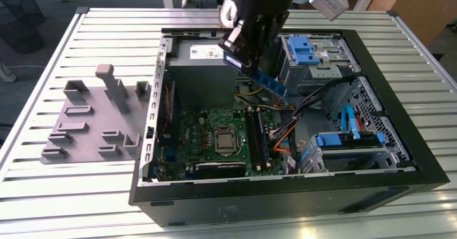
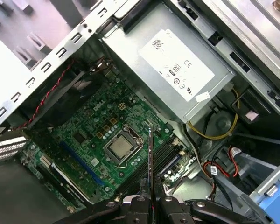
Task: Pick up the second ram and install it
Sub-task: 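Insert the second ram into the second slot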
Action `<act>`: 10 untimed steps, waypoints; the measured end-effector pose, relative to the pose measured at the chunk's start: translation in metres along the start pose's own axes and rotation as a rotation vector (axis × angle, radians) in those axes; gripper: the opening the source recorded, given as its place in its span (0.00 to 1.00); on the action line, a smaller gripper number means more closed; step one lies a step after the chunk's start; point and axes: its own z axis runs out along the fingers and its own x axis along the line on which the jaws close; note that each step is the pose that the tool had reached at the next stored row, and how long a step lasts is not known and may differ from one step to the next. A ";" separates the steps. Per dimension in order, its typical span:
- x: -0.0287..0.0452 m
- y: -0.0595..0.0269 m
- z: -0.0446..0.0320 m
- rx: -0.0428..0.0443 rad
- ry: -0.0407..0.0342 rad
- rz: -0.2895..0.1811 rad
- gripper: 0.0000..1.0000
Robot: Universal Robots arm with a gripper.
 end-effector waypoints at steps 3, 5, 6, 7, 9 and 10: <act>-0.0001 0.0001 0.0005 -0.0001 -0.0006 0.047 0.14; -0.0001 0.0001 0.0009 -0.0001 -0.0009 0.079 0.14; -0.0001 0.0001 0.0011 -0.0001 -0.0012 0.094 0.14; -0.0002 0.0002 0.0012 -0.0002 -0.0014 0.109 0.14; -0.0002 0.0002 0.0016 -0.0002 -0.0017 0.140 0.14; -0.0002 0.0003 0.0017 -0.0002 -0.0018 0.155 0.14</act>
